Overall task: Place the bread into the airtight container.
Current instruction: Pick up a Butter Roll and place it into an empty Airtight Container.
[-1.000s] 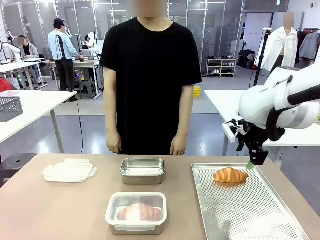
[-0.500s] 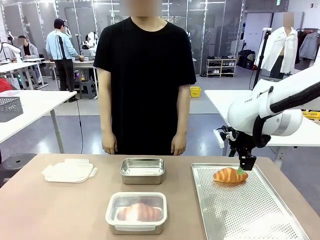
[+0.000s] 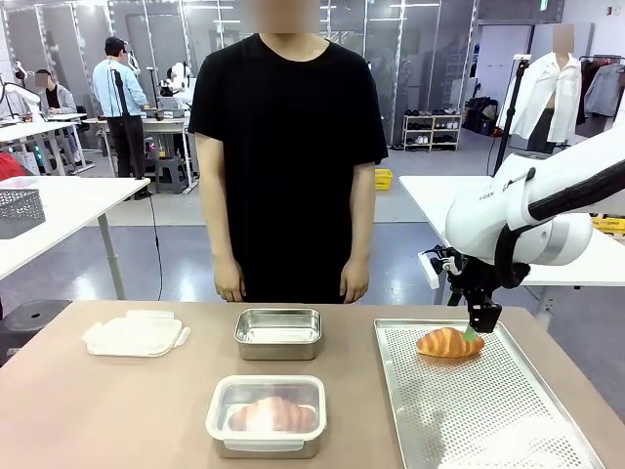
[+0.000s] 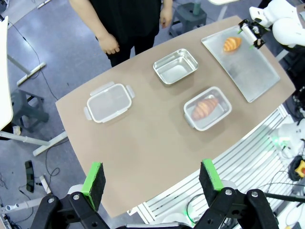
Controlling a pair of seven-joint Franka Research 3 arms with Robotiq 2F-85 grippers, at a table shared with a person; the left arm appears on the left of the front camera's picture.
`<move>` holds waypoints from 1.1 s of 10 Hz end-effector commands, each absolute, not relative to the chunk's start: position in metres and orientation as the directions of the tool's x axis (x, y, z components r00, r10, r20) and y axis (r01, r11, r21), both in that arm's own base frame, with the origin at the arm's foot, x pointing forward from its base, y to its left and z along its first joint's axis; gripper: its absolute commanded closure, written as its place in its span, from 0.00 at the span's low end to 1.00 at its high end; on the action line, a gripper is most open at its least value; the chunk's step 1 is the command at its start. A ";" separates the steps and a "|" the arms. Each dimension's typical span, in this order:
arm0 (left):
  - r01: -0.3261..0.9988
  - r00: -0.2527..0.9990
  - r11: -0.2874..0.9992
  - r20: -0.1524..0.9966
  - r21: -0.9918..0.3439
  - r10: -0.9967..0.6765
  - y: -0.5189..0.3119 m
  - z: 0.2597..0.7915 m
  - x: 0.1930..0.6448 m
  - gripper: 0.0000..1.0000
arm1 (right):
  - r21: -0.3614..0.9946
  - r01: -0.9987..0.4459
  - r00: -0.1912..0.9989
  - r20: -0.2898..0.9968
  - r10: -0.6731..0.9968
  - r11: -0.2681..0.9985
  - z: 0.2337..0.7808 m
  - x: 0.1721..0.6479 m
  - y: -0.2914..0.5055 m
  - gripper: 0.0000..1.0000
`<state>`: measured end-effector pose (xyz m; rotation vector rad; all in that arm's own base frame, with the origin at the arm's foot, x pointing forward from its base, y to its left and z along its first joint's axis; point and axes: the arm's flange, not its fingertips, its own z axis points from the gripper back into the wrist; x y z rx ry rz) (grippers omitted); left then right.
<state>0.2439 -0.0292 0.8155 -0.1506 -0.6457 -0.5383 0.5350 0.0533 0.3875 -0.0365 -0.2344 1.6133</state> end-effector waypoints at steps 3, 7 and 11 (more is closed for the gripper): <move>0.526 0.665 0.850 0.608 0.032 -0.434 -0.029 0.818 0.244 0.00 | -0.149 -0.989 -0.026 0.215 0.976 0.007 0.359 0.571 0.051 0.00; 0.526 0.665 0.850 0.608 0.032 -0.434 -0.029 0.818 0.244 0.00 | -0.096 -0.995 0.011 0.198 0.980 0.031 0.340 0.592 0.049 0.00; 0.526 0.665 0.850 0.608 0.032 -0.434 -0.029 0.818 0.244 0.00 | -0.046 -0.998 0.036 0.141 0.989 0.043 0.322 0.610 0.051 0.00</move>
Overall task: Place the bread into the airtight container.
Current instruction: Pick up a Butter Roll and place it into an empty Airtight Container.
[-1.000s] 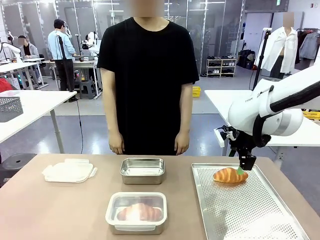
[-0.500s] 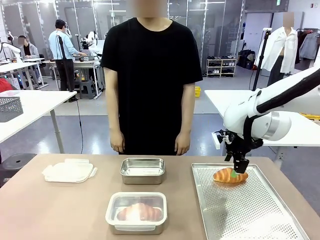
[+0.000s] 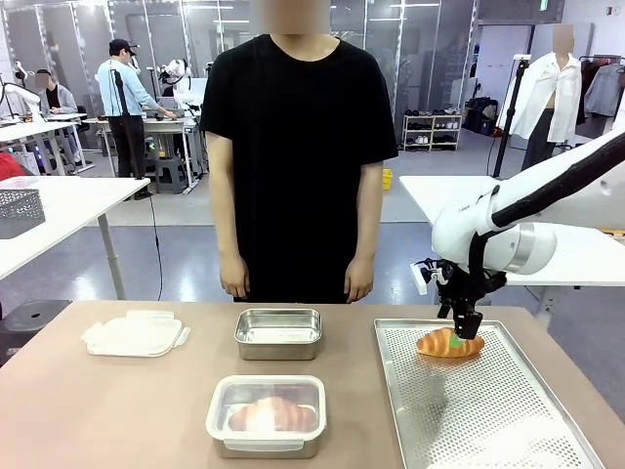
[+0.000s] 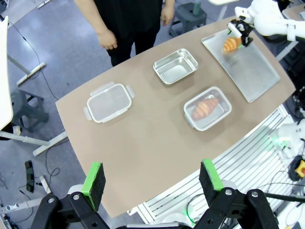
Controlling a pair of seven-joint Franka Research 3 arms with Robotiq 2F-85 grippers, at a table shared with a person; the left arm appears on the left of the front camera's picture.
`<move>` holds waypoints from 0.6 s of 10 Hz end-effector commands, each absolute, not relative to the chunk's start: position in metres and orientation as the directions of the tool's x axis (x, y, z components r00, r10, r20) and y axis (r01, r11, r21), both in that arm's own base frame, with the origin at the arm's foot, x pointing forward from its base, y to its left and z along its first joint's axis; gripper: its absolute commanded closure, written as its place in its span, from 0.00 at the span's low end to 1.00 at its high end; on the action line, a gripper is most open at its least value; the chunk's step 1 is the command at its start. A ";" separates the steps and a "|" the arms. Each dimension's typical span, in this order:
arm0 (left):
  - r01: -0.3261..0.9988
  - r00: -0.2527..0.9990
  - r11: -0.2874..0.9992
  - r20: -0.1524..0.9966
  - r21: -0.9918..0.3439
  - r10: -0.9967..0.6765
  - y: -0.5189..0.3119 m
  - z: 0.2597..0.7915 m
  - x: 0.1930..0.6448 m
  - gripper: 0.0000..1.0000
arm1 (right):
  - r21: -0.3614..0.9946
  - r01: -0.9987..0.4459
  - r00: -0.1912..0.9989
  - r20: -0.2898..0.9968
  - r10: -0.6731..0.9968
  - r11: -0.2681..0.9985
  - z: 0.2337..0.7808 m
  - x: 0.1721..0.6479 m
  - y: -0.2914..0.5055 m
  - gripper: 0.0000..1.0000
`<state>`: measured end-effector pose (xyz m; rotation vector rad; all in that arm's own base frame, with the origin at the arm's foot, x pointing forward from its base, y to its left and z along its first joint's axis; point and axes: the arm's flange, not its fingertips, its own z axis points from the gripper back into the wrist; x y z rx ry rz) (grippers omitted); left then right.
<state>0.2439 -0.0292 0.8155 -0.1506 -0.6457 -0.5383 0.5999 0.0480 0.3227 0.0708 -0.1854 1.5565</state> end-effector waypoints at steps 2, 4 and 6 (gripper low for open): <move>0.526 0.665 0.850 0.608 0.032 -0.434 -0.029 0.818 0.244 0.00 | -0.012 -0.999 0.048 0.135 0.990 0.050 0.315 0.614 0.051 0.00; 0.526 0.665 0.850 0.608 0.032 -0.434 -0.029 0.818 0.244 0.00 | 0.025 -0.998 0.063 0.122 0.991 0.060 0.304 0.619 0.053 0.00; 0.526 0.665 0.850 0.608 0.032 -0.434 -0.029 0.818 0.244 0.00 | 0.046 -0.997 0.064 0.097 0.993 0.060 0.295 0.619 0.056 0.00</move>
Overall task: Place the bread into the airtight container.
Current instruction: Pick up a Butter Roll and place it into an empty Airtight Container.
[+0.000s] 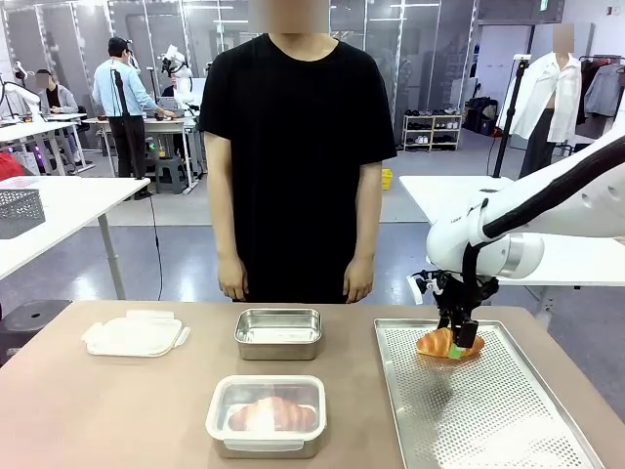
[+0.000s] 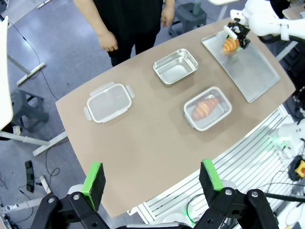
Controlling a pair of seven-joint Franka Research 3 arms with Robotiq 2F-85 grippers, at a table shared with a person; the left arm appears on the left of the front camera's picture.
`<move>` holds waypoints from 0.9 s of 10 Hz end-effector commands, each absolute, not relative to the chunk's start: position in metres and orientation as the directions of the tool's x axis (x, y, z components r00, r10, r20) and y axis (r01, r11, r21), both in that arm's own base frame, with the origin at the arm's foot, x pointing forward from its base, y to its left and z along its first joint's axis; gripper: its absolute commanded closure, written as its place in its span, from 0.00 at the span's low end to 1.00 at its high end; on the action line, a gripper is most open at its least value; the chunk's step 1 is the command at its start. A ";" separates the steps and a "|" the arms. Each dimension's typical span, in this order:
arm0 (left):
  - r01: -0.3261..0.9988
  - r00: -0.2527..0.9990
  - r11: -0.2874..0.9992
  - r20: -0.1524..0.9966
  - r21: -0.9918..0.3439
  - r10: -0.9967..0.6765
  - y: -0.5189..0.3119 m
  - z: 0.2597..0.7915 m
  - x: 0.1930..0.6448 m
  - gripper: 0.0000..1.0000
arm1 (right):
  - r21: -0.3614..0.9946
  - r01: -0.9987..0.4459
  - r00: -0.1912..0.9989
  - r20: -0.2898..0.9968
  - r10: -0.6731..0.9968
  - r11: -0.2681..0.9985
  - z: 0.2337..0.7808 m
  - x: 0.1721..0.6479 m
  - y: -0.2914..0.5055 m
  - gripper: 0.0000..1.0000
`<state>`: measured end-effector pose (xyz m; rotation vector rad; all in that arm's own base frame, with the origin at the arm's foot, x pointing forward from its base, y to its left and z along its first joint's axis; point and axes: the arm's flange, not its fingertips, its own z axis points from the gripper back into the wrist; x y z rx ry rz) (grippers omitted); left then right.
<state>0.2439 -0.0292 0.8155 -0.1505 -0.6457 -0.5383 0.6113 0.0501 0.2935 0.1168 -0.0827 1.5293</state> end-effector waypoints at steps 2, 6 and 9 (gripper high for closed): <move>0.526 0.665 0.850 0.608 0.032 -0.434 -0.029 0.818 0.244 0.00 | 0.045 -0.997 0.073 0.075 0.994 0.070 0.289 0.618 0.057 0.00; 0.526 0.665 0.850 0.608 0.032 -0.434 -0.029 0.818 0.244 0.00 | 0.041 -0.997 0.069 0.084 0.994 0.065 0.291 0.614 0.056 0.27; 0.526 0.665 0.850 0.608 0.032 -0.434 -0.029 0.818 0.244 0.00 | 0.011 -0.995 0.095 0.091 0.991 0.095 0.315 0.604 0.056 0.33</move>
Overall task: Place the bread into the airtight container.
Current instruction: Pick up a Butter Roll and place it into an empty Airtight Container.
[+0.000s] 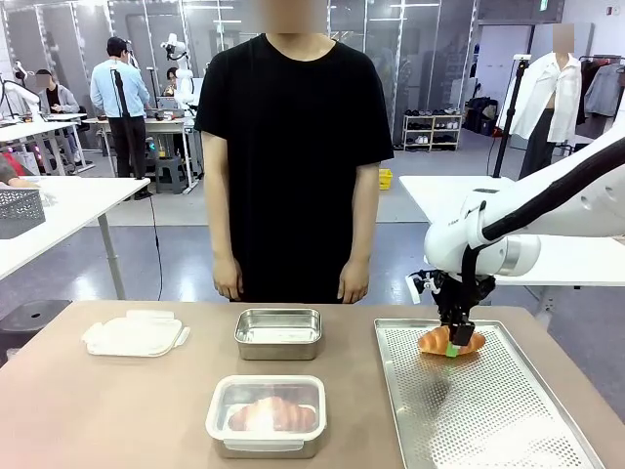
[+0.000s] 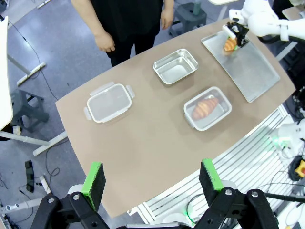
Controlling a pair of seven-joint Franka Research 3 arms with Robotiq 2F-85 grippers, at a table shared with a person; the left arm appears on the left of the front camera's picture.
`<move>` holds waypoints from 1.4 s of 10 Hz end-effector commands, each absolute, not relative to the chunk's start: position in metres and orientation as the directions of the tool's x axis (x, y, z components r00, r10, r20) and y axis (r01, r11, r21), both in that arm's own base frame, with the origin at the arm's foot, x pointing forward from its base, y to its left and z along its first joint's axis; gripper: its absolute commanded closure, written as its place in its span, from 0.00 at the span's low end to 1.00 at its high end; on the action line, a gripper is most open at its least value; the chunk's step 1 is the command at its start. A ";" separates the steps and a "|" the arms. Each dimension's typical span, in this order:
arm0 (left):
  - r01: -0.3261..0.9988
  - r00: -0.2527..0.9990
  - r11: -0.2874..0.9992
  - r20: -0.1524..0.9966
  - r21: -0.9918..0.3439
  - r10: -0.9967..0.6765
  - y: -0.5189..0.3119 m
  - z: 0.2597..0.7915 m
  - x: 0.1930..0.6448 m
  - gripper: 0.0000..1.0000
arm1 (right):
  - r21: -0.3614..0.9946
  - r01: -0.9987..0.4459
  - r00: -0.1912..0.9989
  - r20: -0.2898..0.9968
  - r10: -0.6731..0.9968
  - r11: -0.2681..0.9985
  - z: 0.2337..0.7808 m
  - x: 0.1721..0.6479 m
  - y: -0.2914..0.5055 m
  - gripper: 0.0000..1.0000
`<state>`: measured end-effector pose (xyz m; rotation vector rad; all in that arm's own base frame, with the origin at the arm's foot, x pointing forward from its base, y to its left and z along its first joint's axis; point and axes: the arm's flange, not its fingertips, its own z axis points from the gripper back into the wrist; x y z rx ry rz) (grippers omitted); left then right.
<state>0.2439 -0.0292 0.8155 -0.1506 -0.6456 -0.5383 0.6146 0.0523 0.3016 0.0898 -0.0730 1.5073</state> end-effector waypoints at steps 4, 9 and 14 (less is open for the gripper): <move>0.526 0.665 0.850 0.608 0.032 -0.434 -0.029 0.818 0.244 0.00 | -0.059 -0.994 0.080 0.113 0.990 0.087 0.370 0.594 0.074 0.33; 0.526 0.665 0.850 0.608 0.032 -0.434 -0.029 0.818 0.244 0.00 | -0.070 -0.995 0.062 0.194 0.979 0.077 0.418 0.595 0.180 0.33; 0.526 0.665 0.850 0.608 0.032 -0.434 -0.029 0.818 0.244 0.00 | -0.065 -0.995 0.063 0.236 0.970 0.081 0.429 0.592 0.315 0.33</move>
